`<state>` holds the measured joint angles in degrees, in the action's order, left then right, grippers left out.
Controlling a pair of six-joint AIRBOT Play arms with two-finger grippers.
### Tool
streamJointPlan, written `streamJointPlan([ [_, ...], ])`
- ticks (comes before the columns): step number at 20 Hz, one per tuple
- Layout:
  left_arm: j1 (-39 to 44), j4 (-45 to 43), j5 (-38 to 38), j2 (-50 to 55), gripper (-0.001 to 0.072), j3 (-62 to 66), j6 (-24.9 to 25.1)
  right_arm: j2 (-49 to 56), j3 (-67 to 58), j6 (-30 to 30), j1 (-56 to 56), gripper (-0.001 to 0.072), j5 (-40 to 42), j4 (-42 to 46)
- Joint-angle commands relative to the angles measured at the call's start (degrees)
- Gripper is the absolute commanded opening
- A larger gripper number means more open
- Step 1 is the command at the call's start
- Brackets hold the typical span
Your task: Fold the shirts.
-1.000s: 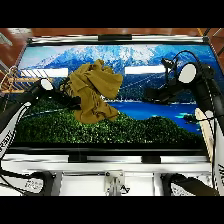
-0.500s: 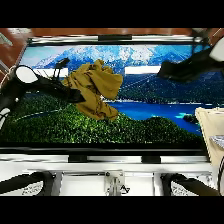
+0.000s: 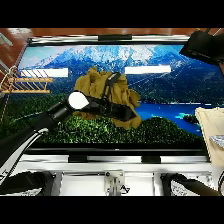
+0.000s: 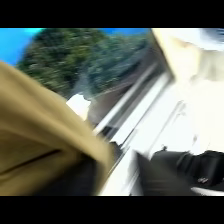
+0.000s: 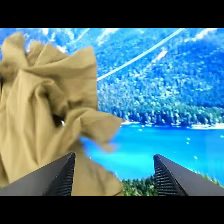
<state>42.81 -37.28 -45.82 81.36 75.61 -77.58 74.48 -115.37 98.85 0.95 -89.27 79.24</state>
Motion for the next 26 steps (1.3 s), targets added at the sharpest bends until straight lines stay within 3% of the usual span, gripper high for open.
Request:
streamJointPlan([
  [1,-1.2,2.1,-4.7,1.2,0.0709,3.2,1.3,-0.1,-1.0,-0.3,-0.2,0.0621,-1.9,4.0],
  [3,-8.6,-1.7,-13.9,0.4,0.0701,6.1,1.2,0.0,-1.0,-1.4,-0.2,0.0678,-3.4,7.3],
  [4,-12.9,-5.5,-17.0,-0.4,0.0648,7.2,0.3,0.0,-0.6,-2.3,-0.2,0.0678,-4.5,8.0],
  [6,-21.4,-18.5,-20.4,-1.9,0.0647,7.5,-4.2,0.4,1.3,-3.1,-0.1,0.0681,-6.9,7.5],
  [7,-25.2,-26.4,-22.8,-1.8,0.0654,7.5,-7.7,1.1,2.4,-3.3,-0.1,0.0681,-7.9,5.3],
  [9,-30.9,-33.2,-26.6,-0.4,0.0683,6.7,-9.3,3.0,6.1,-3.4,-0.1,0.0682,-7.9,-1.5],
  [12,-35.7,-33.1,-25.8,2.9,0.072,3.1,-10.2,7.3,12.9,-3.3,0.6,0.0682,-5.0,-10.4],
  [21,-32.6,-33.2,-13.0,14.1,0.0701,2.3,-10.1,21.8,17.6,-3.2,11.5,0.0683,5.2,-10.7],
  [23,-32.4,-33.2,-11.9,14.4,0.0403,2.3,-10.1,24.6,17.6,-3.4,13.6,0.0683,7.0,-12.4],
  [24,-32.5,-33.3,-11.6,14.3,0.0368,2.4,-9.9,26.1,17.6,-3.6,14.6,0.0683,8.2,-13.8],
  [25,-32.7,-33.2,-11.7,14.3,0.0199,2.6,-9.6,27.3,17.6,-3.6,15.6,0.0683,9.4,-15.2],
  [26,-32.8,-33.2,-12.2,14.3,0.0091,3.0,-8.3,28.5,17.6,-3.8,16.4,0.0683,10.6,-16.5],
])
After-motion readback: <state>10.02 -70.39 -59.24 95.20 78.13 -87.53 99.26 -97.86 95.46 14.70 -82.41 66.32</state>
